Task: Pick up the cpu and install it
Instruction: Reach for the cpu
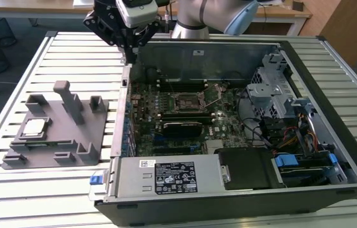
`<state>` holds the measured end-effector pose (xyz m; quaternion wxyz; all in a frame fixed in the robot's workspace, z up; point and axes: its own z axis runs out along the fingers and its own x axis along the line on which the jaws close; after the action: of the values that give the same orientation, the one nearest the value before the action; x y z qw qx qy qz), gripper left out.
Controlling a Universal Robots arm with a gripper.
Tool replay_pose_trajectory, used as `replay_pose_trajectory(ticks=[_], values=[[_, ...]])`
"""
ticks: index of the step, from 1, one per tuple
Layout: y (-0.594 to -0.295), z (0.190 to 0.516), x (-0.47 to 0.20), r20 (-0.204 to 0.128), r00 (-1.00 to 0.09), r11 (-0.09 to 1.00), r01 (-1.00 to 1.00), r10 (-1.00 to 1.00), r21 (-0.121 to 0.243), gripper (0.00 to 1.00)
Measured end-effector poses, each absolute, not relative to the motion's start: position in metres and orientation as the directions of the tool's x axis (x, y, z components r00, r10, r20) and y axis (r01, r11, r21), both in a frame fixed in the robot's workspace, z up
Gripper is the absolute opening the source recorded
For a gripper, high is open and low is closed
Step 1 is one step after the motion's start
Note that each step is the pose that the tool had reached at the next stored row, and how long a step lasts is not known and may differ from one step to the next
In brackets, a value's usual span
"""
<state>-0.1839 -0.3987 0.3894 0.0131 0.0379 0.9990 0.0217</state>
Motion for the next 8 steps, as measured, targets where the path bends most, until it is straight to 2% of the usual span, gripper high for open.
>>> replay_pose_trajectory(ticks=[8], values=[[-0.3986, 0.3884, -0.1926, -0.024, -0.997, 0.996, 0.075, 0.076, 0.044, 0.11]])
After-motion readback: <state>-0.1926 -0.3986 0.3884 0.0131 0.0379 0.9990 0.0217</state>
